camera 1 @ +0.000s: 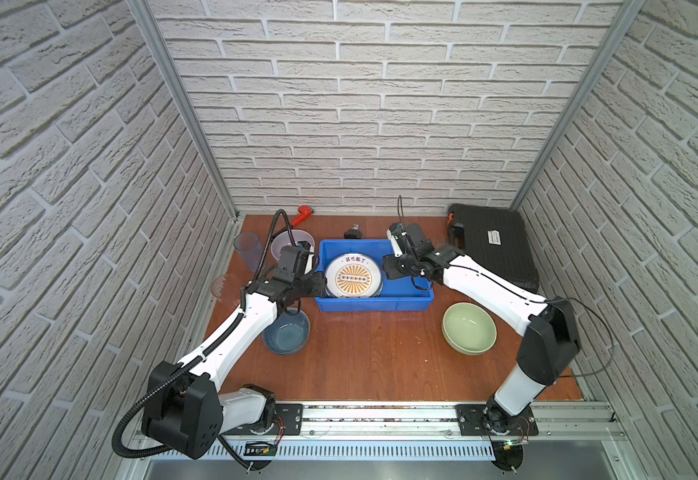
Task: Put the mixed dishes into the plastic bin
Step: 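Open the right gripper and move it to the pale green bowl, then grasp the pale green bowl's rim with the right gripper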
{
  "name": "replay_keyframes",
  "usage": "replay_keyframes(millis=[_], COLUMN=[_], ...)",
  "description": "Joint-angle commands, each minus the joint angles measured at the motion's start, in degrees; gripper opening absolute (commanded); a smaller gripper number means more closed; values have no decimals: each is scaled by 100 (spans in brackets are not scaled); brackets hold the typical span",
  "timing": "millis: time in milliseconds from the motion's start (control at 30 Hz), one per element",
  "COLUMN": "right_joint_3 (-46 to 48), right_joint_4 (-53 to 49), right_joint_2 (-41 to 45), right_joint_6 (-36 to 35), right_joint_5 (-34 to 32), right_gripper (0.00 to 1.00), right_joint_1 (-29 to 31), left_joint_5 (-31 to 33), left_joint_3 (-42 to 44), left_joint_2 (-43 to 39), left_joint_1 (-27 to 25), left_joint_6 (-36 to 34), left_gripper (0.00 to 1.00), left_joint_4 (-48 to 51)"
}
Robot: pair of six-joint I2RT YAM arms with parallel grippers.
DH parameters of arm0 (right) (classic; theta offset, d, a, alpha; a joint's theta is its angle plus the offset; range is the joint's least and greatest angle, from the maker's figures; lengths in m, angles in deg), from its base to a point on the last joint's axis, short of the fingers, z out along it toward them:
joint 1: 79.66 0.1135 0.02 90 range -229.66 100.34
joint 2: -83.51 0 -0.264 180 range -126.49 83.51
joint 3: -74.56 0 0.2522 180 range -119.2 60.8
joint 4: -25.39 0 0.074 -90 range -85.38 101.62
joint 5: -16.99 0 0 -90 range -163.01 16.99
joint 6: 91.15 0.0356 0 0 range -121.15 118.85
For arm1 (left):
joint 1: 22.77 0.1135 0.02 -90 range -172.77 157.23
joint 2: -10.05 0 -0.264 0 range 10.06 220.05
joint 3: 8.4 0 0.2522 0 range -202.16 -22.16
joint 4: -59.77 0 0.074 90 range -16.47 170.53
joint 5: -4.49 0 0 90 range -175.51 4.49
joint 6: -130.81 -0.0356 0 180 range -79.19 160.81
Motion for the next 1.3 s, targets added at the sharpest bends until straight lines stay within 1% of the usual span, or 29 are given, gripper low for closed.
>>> replay_keyframes(millis=[0,133,300,433,600,667,767,933,1133,1267], right_joint_3=[476,1279,2196,2685,3028,3134,3158,3444,3717,4023], right_joint_4=[-948,-1430,-1792,-2034,-1940,-1864,-1851,-1519,-1142,-845], right_joint_2=[525,1317,2083,2577,3090,3160,3197,3265,3021,2915], right_joint_6=[-62,158,387,468,562,623,792,884,1091,1223], right_joint_5=[-760,-1174,-1177,-1216,-1076,-944,-859,-519,-233,-237], right_gripper=[57,57,58,62,65,66,66,63,57,55], right_joint_1=[-58,-282,-864,-1549,-2418,-2786,-3173,-3622,-3695,-3699], left_joint_5=[-2,37,39,88,280,321,337,305,286,264], left_joint_3=[-113,-129,-151,-107,25,56,47,28,44,51], left_joint_2=[-172,-252,-339,-424,-547,-603,-666,-736,-781,-798], left_joint_1=[35,39,44,47,71,100,168,240,271,300], left_joint_6=[-97,-164,-237,-267,-226,-220,-202,-187,-180,-193], left_gripper=[56,57,60,63,71,75,78,81,82,83], left_joint_4=[131,192,228,202,58,-13,-15,43,9,-18])
